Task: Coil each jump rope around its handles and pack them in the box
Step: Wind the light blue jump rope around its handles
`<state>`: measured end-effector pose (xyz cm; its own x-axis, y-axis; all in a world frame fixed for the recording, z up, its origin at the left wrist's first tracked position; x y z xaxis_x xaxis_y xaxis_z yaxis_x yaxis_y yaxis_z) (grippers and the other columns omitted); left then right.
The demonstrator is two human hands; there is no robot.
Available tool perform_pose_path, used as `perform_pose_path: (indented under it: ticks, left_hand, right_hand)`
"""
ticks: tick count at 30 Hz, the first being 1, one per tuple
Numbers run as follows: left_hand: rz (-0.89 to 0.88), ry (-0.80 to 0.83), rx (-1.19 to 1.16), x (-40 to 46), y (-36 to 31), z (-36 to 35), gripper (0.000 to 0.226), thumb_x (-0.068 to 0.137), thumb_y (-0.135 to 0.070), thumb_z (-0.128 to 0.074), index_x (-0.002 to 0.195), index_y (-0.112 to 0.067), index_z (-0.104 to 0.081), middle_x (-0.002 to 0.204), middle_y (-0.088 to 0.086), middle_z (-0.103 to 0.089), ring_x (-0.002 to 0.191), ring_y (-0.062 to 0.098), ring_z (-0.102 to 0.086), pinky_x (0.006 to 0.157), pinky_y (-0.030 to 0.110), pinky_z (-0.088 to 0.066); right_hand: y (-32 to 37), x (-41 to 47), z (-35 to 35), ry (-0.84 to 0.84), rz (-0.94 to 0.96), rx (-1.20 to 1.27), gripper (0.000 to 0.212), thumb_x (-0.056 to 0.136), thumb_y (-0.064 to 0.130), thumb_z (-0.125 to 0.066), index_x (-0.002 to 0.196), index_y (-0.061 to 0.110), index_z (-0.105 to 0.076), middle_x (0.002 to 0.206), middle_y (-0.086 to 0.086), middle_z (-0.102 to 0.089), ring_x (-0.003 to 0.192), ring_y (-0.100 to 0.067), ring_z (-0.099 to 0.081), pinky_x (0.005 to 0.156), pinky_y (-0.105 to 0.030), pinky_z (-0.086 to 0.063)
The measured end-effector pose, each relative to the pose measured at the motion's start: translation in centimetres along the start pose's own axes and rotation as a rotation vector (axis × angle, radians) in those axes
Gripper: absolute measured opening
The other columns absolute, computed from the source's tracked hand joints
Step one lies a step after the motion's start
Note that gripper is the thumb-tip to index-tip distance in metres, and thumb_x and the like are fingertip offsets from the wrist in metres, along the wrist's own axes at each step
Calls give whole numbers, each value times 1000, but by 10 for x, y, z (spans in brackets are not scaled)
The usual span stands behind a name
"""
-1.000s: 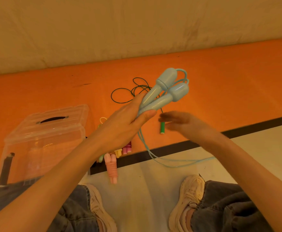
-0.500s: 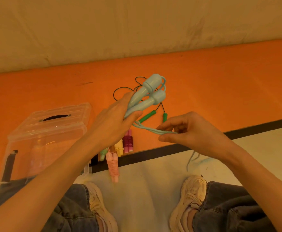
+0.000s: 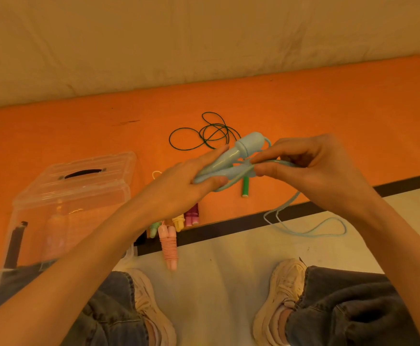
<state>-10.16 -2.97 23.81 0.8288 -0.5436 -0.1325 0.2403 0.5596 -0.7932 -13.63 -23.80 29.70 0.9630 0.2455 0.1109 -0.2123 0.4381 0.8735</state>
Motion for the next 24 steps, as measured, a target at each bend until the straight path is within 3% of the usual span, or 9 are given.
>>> perform_pose_path:
  ticks: [6,8,11,13,14,16,18,20,24]
  left_hand:
    - [-74,78,1,-1,-4,-10,61,86,-68,-33,143,-58,-13,137,-9,-53,114,27,-57,97,49,-45]
    - [-79,94,6,-2,-6,-12,63,86,-74,-27,144,-57,-13,134,3,-56,113,30,-57,96,50,-45]
    - [-73,73,-52,-3,-11,-13,61,90,-67,-24,148,-48,-19,141,-9,-51,124,8,-51,104,42,-40]
    - [-78,73,-63,-4,-12,-12,60,89,-70,-24,146,-53,-19,139,-8,-53,122,9,-52,103,42,-42]
    - [-75,80,-45,-4,-12,-11,58,87,-74,-27,142,-60,-17,130,-4,-59,113,12,-58,97,41,-46]
    - [-71,76,50,-5,-16,-9,60,80,-80,-38,134,-69,-15,98,-11,-64,77,-3,-58,70,23,-48]
    - [-63,60,238,-6,-17,-11,72,76,-74,-44,142,-58,-17,88,-20,-55,69,-7,-51,58,16,-36]
    - [-85,18,422,-5,-12,-13,72,85,-65,-43,148,-47,-16,105,-14,-57,76,0,-51,64,24,-39]
    - [-59,-63,449,-2,0,-1,66,92,-58,-31,151,-39,-9,131,-1,-54,102,19,-57,81,38,-46]
  right_hand:
    - [-3,9,2,-96,-56,21,16,82,10,-71,81,26,-74,81,-12,-72,85,-43,-60,70,-52,-45]
    - [-3,10,2,-101,-65,27,14,83,10,-70,82,23,-74,83,-7,-74,86,-34,-64,74,-48,-48]
    - [-3,11,3,-95,-82,35,11,84,10,-70,84,20,-74,84,4,-74,80,-10,-69,72,-27,-54]
    - [-3,12,3,-102,-93,34,11,83,10,-70,84,20,-74,83,8,-73,77,-4,-68,69,-18,-53]
    - [-4,12,3,-110,-100,27,11,83,10,-71,84,21,-74,83,9,-73,76,-3,-68,68,-17,-52]
    - [-4,12,-1,-110,-114,18,10,83,10,-71,84,19,-74,83,8,-73,77,-3,-68,70,-17,-53]
    - [-2,12,-6,-94,-111,20,7,82,9,-72,86,14,-76,82,4,-73,77,-6,-68,70,-19,-53]
    - [0,10,-10,-67,-82,30,7,81,9,-73,85,14,-76,75,6,-73,70,-6,-67,62,-16,-50]
    - [-4,8,-3,37,-74,-1,15,77,13,-78,89,20,-74,68,12,-69,55,-9,-57,54,-19,-44]
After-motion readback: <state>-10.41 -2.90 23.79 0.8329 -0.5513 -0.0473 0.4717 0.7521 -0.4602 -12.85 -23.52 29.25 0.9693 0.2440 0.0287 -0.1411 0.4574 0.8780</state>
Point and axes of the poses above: each hand's wrist, its own x-axis towards the middle knuckle, its own z-axis out of the back of the hand, y = z × x, the point moved 2 cm from there along x, towards the middle knuckle
